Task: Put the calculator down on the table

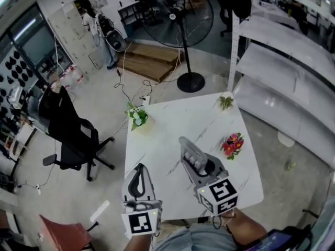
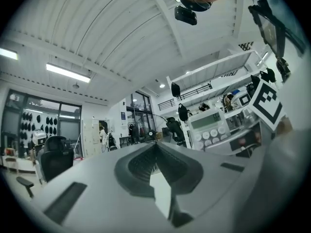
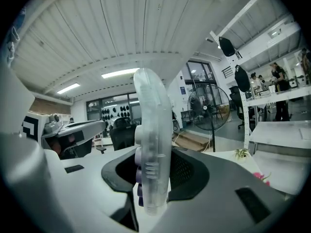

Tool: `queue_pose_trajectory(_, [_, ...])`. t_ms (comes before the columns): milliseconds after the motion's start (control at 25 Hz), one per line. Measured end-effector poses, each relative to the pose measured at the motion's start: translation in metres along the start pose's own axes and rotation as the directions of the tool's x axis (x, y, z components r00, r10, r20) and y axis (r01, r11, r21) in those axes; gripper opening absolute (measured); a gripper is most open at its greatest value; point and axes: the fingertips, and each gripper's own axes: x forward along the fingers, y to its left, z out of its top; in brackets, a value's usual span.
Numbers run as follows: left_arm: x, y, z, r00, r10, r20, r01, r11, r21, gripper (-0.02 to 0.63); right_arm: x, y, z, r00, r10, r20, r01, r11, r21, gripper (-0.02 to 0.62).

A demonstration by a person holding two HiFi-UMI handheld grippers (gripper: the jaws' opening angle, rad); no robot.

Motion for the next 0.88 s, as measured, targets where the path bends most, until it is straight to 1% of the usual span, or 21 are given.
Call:
queue_pose_trajectory(160, [0.005,0.017,-0.007,1.0,0.024,0.001,-0.024,1.0,-0.014,0.008,0.021,0.004,0.003,1.0,0.011,-0.014,-0.011,1.0,-0.025,0.147])
queue_pose_trajectory(360, [0.017,0.036,-0.031,0.999,0.021,-0.033,-0.022,0.999,-0.043,0.008,0.045,0.006,-0.014,0.998,0.001,-0.07,-0.003,1.0,-0.025,0.147])
queue_pose_trajectory(640, [0.035,0.047,-0.071,0.995,-0.005,-0.101,-0.003,0.997,-0.078,0.008,0.076,0.002,-0.055,0.987,-0.007,-0.163,0.006,1.0,-0.007,0.147])
queue_pose_trajectory(880, [0.045,0.053,-0.105,0.986,-0.034,-0.165,0.019,0.995,-0.094,0.008,0.095,0.001,-0.101,0.966,-0.012,-0.258,0.023,0.999,0.041,0.147])
